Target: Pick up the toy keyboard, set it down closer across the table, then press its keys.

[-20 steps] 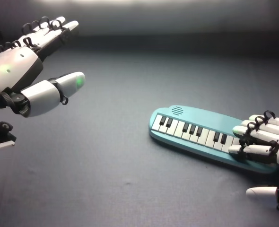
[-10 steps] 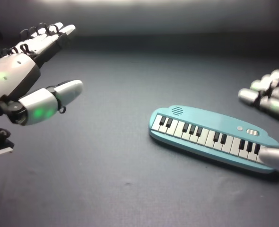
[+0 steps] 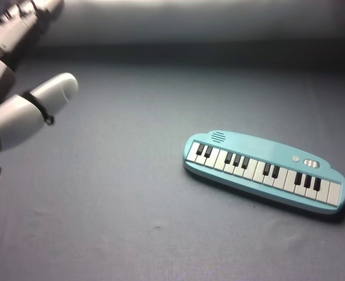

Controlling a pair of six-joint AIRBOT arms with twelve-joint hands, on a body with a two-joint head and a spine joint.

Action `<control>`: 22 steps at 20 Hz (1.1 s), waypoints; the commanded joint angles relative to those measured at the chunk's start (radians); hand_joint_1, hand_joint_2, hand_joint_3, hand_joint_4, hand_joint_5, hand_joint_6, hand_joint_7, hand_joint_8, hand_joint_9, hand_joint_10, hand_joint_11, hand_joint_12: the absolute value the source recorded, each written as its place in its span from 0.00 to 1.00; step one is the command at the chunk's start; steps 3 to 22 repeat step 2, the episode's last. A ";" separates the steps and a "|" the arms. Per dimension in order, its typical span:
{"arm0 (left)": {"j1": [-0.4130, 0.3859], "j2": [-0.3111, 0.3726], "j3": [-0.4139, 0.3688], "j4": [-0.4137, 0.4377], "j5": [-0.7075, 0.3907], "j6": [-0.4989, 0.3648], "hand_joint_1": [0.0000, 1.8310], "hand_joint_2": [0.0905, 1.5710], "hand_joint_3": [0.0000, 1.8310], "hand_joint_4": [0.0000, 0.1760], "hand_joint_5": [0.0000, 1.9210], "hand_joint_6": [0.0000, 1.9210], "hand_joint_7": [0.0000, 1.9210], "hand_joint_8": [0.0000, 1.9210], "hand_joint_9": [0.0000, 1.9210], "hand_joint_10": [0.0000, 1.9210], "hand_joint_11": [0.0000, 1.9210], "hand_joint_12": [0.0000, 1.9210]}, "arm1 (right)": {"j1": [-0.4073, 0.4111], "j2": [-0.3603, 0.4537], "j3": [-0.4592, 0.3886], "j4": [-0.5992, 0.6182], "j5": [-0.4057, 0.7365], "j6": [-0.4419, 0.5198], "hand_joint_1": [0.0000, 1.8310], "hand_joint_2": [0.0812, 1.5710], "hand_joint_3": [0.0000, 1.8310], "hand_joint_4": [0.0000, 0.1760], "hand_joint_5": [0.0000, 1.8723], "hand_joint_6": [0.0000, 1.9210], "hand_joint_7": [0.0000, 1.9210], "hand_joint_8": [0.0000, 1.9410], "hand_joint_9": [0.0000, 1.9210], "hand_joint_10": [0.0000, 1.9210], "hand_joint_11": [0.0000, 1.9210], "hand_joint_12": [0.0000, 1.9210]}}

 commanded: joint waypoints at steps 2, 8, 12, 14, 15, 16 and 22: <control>-0.003 0.035 -0.012 0.012 -0.218 0.014 0.12 0.93 0.01 0.51 0.00 0.00 0.00 0.00 0.00 0.00 0.00 0.00 | 0.002 0.011 0.000 0.014 0.223 0.014 0.00 0.89 0.01 0.01 0.00 0.00 0.00 0.00 0.00 0.00 0.00 0.00; -0.003 0.035 -0.012 0.012 -0.218 0.014 0.12 0.93 0.01 0.51 0.00 0.00 0.00 0.00 0.00 0.00 0.00 0.00 | 0.002 0.011 0.000 0.014 0.223 0.014 0.00 0.89 0.01 0.01 0.00 0.00 0.00 0.00 0.00 0.00 0.00 0.00; -0.003 0.035 -0.012 0.012 -0.218 0.014 0.12 0.93 0.01 0.51 0.00 0.00 0.00 0.00 0.00 0.00 0.00 0.00 | 0.002 0.011 0.000 0.014 0.223 0.014 0.00 0.89 0.01 0.01 0.00 0.00 0.00 0.00 0.00 0.00 0.00 0.00; -0.003 0.035 -0.012 0.012 -0.218 0.014 0.12 0.93 0.01 0.51 0.00 0.00 0.00 0.00 0.00 0.00 0.00 0.00 | 0.002 0.011 0.000 0.014 0.223 0.014 0.00 0.89 0.01 0.01 0.00 0.00 0.00 0.00 0.00 0.00 0.00 0.00; -0.003 0.035 -0.012 0.012 -0.218 0.014 0.12 0.93 0.01 0.51 0.00 0.00 0.00 0.00 0.00 0.00 0.00 0.00 | 0.002 0.011 0.000 0.014 0.223 0.014 0.00 0.89 0.01 0.01 0.00 0.00 0.00 0.00 0.00 0.00 0.00 0.00; -0.003 0.035 -0.012 0.012 -0.218 0.014 0.12 0.93 0.01 0.51 0.00 0.00 0.00 0.00 0.00 0.00 0.00 0.00 | 0.002 0.011 0.000 0.014 0.223 0.014 0.00 0.89 0.01 0.01 0.00 0.00 0.00 0.00 0.00 0.00 0.00 0.00; -0.003 0.035 -0.012 0.012 -0.218 0.014 0.12 0.93 0.01 0.51 0.00 0.00 0.00 0.00 0.00 0.00 0.00 0.00 | 0.002 0.011 0.000 0.014 0.223 0.014 0.00 0.89 0.01 0.01 0.00 0.00 0.00 0.00 0.00 0.00 0.00 0.00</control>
